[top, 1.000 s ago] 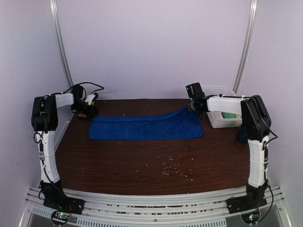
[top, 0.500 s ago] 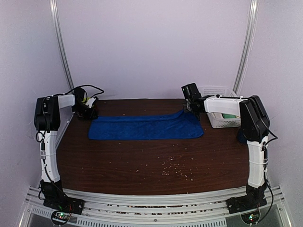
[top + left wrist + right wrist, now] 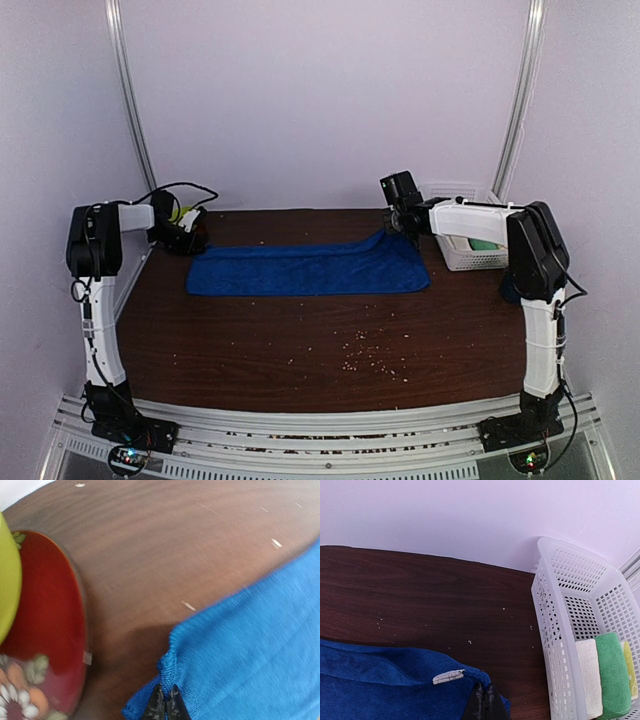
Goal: Roll the towels
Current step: Pick up the towel from the center of the board.
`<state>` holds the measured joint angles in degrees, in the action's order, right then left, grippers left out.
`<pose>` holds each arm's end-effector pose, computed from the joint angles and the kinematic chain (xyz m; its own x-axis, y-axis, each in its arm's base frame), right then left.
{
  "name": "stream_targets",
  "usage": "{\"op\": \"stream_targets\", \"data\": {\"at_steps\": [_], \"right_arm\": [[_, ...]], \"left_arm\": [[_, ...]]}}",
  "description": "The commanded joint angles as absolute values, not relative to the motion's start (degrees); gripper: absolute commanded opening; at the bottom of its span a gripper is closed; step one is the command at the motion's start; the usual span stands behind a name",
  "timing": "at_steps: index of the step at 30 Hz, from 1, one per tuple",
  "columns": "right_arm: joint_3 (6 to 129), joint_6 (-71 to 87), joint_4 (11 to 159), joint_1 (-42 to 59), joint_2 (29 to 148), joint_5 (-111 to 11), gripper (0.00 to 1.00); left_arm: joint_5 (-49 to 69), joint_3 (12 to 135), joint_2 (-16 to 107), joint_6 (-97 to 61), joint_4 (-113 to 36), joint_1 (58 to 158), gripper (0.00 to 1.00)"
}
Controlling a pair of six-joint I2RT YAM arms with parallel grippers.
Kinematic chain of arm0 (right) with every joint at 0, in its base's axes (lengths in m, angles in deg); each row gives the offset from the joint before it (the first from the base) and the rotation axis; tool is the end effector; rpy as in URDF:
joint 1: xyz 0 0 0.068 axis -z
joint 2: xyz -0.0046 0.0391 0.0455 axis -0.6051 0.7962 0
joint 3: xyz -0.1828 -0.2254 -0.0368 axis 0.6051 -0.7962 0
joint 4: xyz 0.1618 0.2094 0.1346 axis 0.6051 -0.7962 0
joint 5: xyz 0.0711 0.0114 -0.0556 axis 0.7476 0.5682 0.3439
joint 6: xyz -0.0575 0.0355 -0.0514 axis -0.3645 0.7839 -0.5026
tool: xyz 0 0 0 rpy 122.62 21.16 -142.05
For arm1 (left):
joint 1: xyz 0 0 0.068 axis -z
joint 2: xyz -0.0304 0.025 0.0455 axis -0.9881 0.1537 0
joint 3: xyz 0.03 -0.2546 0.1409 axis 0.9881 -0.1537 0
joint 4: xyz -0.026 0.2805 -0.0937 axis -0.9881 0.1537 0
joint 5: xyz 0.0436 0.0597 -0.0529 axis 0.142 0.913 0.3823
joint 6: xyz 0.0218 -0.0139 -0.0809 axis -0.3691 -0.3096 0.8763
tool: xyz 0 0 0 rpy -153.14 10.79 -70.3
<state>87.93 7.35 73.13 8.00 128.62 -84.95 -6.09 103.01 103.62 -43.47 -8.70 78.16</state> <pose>0.5056 0.2437 0.2069 -0.5399 -0.1938 -0.8191 -0.0589 0.9794 -0.1930 0.5602 -0.0017 0.1016 -0.7959 0.1756 -0.5794 0.3641 0.9034 -0.2264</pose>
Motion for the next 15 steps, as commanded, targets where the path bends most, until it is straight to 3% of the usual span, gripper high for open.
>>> {"op": "stream_targets", "data": {"at_steps": [1,7,15], "right_arm": [[89.46,6.96,71.93,7.65,129.41,-86.46,0.0],[89.83,6.97,71.34,7.62,130.25,-86.45,0.0],[90.78,7.31,70.58,7.22,130.61,-86.29,0.0]], "left_arm": [[-12.39,94.34,94.85,-51.78,-15.5,77.77,0.01],[-14.13,77.43,83.57,-64.59,-23.71,77.89,0.07],[-14.61,69.01,79.02,-74.41,-22.73,78.11,0.3]]}}
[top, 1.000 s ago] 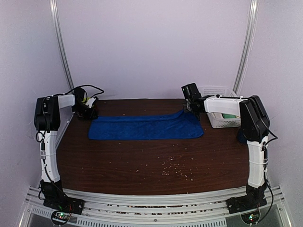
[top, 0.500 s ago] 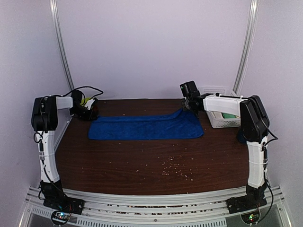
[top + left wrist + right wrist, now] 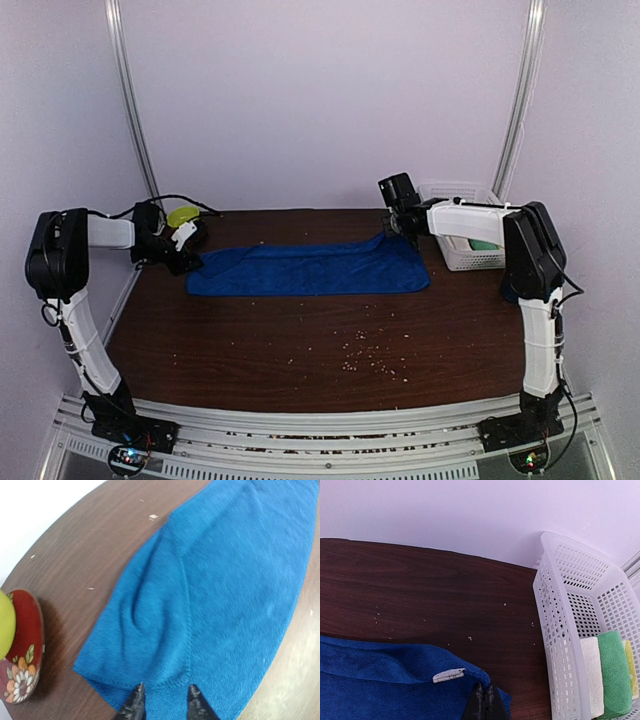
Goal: Roll the towels
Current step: Pick up the towel from the center of the board.
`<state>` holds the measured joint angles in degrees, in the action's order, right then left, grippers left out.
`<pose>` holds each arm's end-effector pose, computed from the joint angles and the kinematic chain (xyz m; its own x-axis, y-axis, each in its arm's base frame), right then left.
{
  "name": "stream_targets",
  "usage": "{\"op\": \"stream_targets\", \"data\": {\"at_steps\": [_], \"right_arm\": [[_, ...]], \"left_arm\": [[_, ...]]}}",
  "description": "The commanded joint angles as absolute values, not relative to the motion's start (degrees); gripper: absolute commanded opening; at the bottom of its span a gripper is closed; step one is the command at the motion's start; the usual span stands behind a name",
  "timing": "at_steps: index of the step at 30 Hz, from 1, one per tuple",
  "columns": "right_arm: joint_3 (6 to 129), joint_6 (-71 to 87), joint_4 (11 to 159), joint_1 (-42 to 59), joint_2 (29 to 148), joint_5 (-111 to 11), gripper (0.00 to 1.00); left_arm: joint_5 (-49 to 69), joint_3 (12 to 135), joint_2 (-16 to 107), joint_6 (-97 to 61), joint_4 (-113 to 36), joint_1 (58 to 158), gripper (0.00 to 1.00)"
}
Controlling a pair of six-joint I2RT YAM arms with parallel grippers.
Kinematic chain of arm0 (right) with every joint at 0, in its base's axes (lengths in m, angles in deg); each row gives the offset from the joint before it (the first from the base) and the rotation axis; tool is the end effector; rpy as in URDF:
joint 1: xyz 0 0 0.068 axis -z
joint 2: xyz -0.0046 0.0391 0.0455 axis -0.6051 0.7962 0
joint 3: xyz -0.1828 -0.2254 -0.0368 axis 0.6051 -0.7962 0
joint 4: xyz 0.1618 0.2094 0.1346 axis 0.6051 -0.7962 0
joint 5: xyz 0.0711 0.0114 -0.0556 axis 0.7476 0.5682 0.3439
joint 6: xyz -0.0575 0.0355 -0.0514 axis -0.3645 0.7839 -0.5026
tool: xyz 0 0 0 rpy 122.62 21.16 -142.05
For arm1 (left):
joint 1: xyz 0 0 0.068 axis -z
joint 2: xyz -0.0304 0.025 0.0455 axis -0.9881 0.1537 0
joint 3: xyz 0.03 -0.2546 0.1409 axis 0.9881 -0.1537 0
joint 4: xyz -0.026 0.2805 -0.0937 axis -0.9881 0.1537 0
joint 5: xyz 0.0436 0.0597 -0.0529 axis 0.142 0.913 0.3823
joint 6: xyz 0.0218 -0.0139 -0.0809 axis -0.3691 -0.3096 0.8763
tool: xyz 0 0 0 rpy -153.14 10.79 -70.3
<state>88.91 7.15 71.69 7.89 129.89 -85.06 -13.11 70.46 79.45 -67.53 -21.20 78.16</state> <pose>0.5072 0.2457 0.1988 -0.5605 -0.2103 -0.8010 -0.0664 0.9755 -0.2096 0.4482 -0.0157 0.1337 -0.4928 0.4977 -0.7137 0.7039 0.7102 0.0093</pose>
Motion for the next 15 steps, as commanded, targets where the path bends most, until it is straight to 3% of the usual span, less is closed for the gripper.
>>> {"op": "stream_targets", "data": {"at_steps": [1,5,7,15], "right_arm": [[90.8,7.38,70.48,7.14,130.58,-86.29,0.0],[90.69,7.4,70.3,6.87,130.48,-86.6,0.0],[90.61,7.44,70.22,6.81,130.38,-86.63,0.0],[90.86,7.46,69.91,6.73,130.48,-86.6,0.0]], "left_arm": [[-14.26,69.02,79.05,-74.44,-22.71,78.09,0.3],[-12.1,69.36,78.89,-72.43,-24.36,78.08,0.3],[-11.98,69.22,78.16,-73.28,-24.38,78.29,0.39],[-5.5,62.66,71.63,-84.17,-28.01,81.76,0.44]]}}
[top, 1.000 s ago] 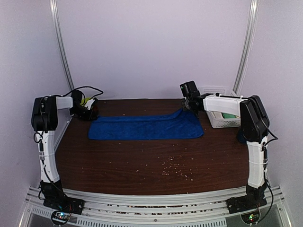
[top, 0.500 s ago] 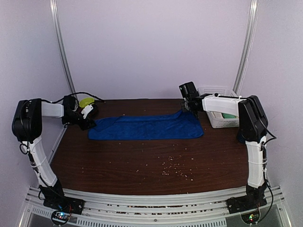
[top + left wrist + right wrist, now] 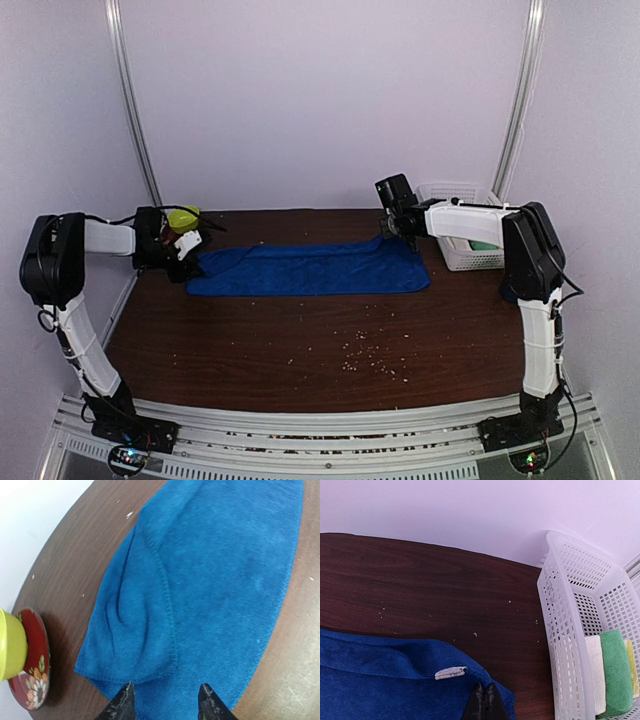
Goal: Roll the towels
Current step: Pick up the towel from the center of the board.
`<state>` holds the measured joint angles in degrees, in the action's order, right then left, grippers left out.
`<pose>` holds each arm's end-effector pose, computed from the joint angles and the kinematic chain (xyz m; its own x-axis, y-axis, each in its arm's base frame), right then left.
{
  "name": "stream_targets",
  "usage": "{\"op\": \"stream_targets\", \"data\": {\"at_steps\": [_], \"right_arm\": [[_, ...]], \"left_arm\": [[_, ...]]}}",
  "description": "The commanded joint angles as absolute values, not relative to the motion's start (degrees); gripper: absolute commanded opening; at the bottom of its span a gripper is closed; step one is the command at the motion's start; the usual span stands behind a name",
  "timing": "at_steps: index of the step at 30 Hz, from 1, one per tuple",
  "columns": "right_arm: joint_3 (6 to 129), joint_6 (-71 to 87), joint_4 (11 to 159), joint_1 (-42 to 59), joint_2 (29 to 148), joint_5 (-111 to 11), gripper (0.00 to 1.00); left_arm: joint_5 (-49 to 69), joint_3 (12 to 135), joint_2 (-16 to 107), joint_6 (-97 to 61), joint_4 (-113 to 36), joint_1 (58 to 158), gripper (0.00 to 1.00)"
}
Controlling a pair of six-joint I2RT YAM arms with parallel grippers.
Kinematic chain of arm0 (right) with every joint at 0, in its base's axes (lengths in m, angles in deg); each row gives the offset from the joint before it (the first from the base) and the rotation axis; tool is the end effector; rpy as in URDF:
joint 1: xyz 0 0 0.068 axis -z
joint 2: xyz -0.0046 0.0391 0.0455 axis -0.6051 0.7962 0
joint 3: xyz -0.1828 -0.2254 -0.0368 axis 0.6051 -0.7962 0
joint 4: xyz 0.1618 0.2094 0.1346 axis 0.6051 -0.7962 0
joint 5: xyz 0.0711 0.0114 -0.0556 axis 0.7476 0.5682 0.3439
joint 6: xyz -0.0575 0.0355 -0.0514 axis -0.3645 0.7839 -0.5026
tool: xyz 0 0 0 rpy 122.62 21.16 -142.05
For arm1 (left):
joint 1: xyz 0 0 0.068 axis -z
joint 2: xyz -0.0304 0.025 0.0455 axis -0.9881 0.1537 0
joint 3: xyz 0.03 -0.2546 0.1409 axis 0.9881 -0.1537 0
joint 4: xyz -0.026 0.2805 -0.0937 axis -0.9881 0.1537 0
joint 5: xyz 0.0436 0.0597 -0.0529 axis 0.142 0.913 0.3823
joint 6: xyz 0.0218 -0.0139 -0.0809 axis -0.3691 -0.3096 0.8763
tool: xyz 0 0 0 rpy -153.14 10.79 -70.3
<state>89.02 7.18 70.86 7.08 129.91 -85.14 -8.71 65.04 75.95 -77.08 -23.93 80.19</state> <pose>0.5029 0.2522 0.1979 -0.5663 -0.2228 -0.7935 -0.0811 0.9731 -0.2154 0.4292 -0.0269 0.1293 -0.3665 0.6488 -0.6669 0.7687 0.6150 0.1758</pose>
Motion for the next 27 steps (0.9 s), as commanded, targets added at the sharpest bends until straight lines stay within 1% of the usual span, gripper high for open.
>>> {"op": "stream_targets", "data": {"at_steps": [1,9,18,27], "right_arm": [[90.87,7.48,69.94,6.73,130.51,-86.57,0.0],[90.52,7.57,70.03,6.56,130.64,-86.38,0.0],[90.13,7.83,70.13,6.31,130.67,-86.08,0.0],[89.9,7.75,70.35,6.29,130.41,-85.83,0.0]], "left_arm": [[-4.99,62.02,70.54,-85.65,-28.6,81.87,0.44],[5.69,53.4,67.65,-99.28,-36.94,85.23,0.44],[10.38,52.24,71.31,-104.33,-43.65,86.56,0.43],[14.73,50.27,74.56,-109.9,-48.1,89.19,0.4]]}}
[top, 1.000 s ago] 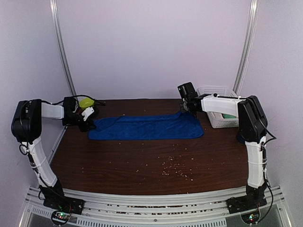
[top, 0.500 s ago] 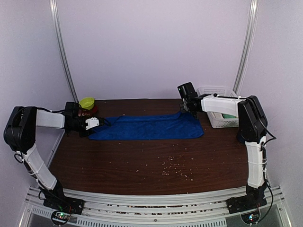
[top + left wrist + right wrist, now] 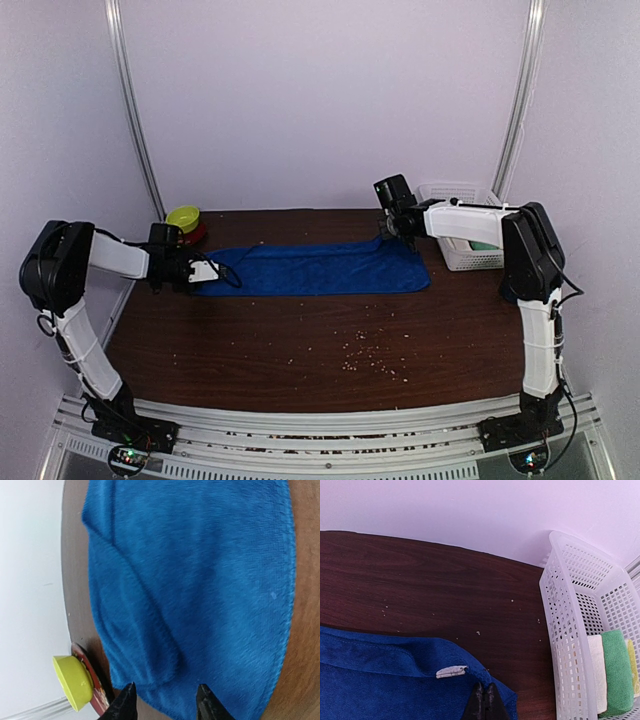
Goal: Roll the towels
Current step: Pick up the towel from the center of the board.
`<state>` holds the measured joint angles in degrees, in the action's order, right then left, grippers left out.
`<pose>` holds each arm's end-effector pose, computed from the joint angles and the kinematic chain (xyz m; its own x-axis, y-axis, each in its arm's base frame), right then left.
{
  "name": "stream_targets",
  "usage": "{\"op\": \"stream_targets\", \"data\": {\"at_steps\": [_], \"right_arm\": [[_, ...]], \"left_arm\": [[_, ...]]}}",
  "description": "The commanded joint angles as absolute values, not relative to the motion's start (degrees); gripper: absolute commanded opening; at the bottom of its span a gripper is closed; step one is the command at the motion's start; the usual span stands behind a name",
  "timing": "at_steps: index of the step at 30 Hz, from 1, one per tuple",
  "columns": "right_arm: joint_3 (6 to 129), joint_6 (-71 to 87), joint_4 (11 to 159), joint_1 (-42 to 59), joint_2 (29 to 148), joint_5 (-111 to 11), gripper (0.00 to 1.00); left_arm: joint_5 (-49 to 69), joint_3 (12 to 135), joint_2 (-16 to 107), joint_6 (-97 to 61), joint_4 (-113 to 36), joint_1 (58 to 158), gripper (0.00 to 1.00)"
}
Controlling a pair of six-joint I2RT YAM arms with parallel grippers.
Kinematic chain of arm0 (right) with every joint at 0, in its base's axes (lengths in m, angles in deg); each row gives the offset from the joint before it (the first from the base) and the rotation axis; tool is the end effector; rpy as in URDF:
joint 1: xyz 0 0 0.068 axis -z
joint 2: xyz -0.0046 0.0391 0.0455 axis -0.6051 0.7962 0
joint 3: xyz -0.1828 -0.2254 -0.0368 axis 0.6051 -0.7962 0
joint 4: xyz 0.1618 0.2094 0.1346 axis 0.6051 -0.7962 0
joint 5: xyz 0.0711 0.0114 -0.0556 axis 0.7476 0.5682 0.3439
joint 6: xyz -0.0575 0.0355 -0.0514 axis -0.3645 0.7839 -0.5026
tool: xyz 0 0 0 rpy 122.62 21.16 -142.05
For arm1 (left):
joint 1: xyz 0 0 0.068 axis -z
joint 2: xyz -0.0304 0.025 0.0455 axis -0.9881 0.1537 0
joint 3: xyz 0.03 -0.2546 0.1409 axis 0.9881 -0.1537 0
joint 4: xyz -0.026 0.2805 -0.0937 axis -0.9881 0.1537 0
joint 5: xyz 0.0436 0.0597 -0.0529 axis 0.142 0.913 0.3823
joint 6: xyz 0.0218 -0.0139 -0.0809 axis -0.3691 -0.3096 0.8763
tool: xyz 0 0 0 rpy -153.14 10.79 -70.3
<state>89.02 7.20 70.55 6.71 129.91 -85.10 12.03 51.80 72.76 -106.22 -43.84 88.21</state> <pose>0.5008 0.2553 0.1973 -0.5686 -0.2283 -0.7903 -0.0888 0.9721 -0.2170 0.4042 -0.0585 0.1018 0.0338 0.9696 -0.2423 0.7250 0.1431 0.6737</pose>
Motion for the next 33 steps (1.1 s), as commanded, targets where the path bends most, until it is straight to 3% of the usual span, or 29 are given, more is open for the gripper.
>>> {"op": "stream_targets", "data": {"at_steps": [1,11,22,33], "right_arm": [[89.82,7.87,70.39,6.31,130.41,-85.69,0.0],[89.63,7.93,70.71,6.27,130.65,-84.97,0.0],[89.9,7.31,70.49,6.29,130.47,-85.21,0.0],[89.37,7.22,70.35,6.29,130.44,-85.15,0.0]], "left_arm": [[15.1,50.25,74.96,-110.24,-48.52,89.31,0.4],[16.77,50.56,77.0,-109.54,-51.97,89.67,0.35],[10.99,56.76,72.05,-108.7,-36.63,89.54,0.35],[15.96,57.7,75.92,-108.71,-44.08,89.31,0.35]]}}
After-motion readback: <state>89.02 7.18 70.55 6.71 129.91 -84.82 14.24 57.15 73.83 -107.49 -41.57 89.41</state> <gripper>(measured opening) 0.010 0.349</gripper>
